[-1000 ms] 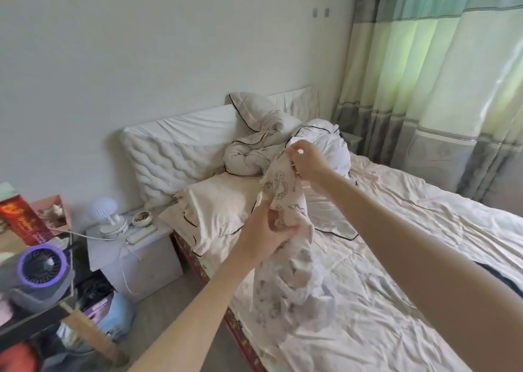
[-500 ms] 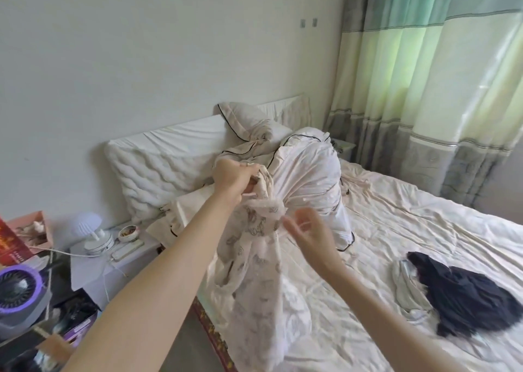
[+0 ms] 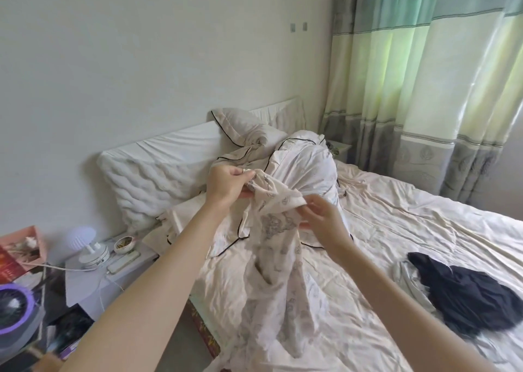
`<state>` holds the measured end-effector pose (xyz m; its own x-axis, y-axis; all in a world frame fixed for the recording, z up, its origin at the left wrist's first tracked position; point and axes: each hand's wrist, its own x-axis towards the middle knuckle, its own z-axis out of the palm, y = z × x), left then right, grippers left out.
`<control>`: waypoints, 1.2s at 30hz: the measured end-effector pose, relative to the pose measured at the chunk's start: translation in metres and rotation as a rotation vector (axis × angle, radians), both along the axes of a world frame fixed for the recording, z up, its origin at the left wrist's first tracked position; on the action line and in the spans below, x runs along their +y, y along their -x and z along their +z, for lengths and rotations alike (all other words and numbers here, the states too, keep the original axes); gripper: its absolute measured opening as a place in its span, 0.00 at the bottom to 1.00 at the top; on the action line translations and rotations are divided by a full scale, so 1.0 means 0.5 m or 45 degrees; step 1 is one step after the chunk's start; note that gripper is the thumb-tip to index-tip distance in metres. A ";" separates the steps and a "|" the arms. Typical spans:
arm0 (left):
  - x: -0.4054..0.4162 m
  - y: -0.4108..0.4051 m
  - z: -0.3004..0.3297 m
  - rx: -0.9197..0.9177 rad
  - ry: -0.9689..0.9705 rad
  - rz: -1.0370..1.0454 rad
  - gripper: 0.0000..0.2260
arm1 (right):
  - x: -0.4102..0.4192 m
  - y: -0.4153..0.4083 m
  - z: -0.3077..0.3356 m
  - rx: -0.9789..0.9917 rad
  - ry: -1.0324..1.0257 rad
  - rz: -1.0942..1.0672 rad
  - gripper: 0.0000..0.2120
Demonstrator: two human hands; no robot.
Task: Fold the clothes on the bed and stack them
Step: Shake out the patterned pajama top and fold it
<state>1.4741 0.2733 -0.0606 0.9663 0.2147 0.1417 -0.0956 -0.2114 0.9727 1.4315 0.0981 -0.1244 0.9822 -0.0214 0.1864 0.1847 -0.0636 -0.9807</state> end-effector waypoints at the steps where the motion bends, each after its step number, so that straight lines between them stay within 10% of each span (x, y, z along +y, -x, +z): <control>1: 0.008 0.003 -0.002 -0.006 -0.043 -0.008 0.06 | -0.007 -0.004 0.012 0.010 -0.031 0.001 0.06; 15: -0.023 0.046 0.003 -0.203 -0.390 -0.447 0.04 | 0.017 -0.043 0.146 0.190 0.050 0.106 0.04; 26: -0.008 0.058 0.058 -0.071 -0.057 -0.264 0.02 | -0.009 0.004 -0.021 0.175 0.510 0.233 0.11; 33: 0.040 0.040 0.079 -0.002 0.151 -0.182 0.07 | -0.107 -0.007 -0.111 0.290 0.864 -0.214 0.15; 36: 0.055 0.039 0.066 0.048 0.006 -0.218 0.07 | -0.139 -0.031 -0.060 0.436 0.442 -0.267 0.02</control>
<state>1.4545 0.3010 -0.0278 0.9935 0.0470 0.1037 -0.0930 -0.1906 0.9772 1.4470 0.0287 -0.1546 0.9693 -0.2183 -0.1134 -0.1943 -0.3963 -0.8973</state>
